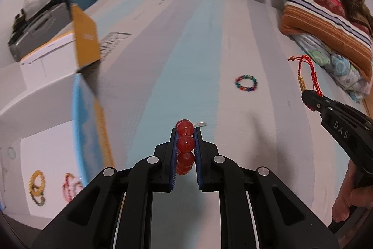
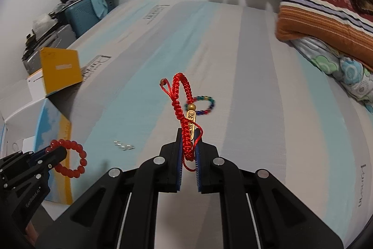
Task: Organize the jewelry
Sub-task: 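Carry both held red bracelets over the white box with both tools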
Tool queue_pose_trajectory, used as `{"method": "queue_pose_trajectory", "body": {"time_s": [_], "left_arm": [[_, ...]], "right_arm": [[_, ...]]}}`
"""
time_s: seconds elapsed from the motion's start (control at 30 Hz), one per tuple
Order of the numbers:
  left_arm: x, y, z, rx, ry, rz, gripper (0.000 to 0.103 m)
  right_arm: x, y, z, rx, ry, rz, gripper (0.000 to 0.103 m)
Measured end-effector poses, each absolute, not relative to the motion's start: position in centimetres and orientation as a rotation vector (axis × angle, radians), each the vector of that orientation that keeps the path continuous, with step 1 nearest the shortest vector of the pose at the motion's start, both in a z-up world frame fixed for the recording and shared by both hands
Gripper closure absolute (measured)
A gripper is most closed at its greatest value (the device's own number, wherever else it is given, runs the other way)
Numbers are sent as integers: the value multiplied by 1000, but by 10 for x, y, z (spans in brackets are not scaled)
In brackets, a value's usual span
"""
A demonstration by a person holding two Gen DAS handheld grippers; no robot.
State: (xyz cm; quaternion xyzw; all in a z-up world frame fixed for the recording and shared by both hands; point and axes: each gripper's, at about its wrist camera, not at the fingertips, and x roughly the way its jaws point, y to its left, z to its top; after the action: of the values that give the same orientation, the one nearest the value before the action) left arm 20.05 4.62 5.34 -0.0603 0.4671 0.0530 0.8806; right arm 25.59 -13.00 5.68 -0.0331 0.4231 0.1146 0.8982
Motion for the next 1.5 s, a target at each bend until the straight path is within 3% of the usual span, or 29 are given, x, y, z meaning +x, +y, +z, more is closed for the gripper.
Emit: {"method": "queue_pose_trajectory", "body": {"time_s": [0.77, 1.5], "left_arm": [[117, 180, 101, -218, 915, 337, 91], [45, 316, 47, -314, 998, 538, 91]], "right_arm": [[187, 42, 80, -160, 865, 524, 95], [140, 176, 30, -287, 965, 678, 95]]}}
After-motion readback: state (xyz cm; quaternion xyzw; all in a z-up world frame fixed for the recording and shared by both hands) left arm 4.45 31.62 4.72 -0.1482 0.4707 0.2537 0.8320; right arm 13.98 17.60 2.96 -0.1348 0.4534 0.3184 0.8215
